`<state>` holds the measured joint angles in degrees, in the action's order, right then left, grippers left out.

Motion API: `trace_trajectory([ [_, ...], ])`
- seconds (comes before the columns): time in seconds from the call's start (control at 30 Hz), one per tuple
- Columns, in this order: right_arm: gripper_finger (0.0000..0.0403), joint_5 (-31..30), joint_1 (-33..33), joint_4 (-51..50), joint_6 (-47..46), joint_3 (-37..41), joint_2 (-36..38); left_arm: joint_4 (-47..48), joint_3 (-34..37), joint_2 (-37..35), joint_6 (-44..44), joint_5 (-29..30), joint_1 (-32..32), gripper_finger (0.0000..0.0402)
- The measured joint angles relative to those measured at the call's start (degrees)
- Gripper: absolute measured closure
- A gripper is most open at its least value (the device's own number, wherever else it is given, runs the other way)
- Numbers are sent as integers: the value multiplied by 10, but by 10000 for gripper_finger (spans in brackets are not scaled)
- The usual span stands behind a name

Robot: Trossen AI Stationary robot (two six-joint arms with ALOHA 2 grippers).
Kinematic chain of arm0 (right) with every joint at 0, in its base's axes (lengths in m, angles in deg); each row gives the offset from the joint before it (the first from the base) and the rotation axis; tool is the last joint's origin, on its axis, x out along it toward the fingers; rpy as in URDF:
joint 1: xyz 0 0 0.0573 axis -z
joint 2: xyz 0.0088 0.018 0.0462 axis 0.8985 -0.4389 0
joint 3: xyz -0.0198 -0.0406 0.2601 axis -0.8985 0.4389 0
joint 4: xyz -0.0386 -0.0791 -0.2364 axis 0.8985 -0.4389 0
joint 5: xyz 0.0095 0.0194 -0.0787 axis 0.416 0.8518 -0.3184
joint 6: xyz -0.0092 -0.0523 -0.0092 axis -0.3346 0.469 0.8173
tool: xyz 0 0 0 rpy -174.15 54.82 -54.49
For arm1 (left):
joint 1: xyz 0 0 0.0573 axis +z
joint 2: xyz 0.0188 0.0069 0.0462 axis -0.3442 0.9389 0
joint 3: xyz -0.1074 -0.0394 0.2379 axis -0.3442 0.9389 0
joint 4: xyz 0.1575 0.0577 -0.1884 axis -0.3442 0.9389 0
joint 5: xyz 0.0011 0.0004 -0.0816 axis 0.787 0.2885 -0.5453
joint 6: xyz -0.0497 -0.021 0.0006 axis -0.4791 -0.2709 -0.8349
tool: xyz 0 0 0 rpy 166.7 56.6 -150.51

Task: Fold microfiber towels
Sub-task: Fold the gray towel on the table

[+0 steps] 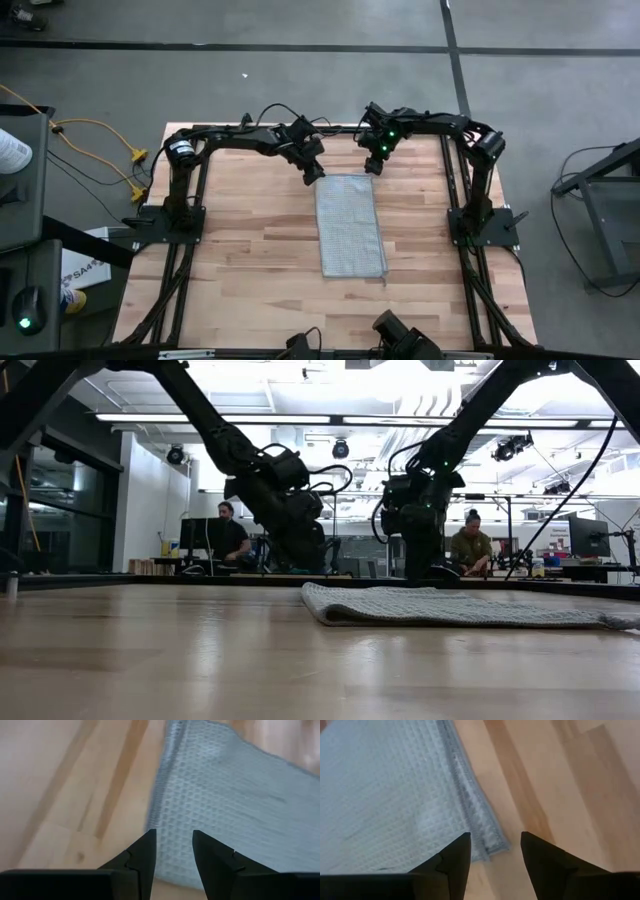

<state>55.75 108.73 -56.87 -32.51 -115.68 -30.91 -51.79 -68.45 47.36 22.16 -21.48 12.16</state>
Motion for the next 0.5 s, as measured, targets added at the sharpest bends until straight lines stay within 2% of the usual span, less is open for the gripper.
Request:
trace_trajectory([
  [0.5, 235, 18, 0, -5, 2, 0, 0, 14, 0, 1, 2, 6, 11, 272],
])
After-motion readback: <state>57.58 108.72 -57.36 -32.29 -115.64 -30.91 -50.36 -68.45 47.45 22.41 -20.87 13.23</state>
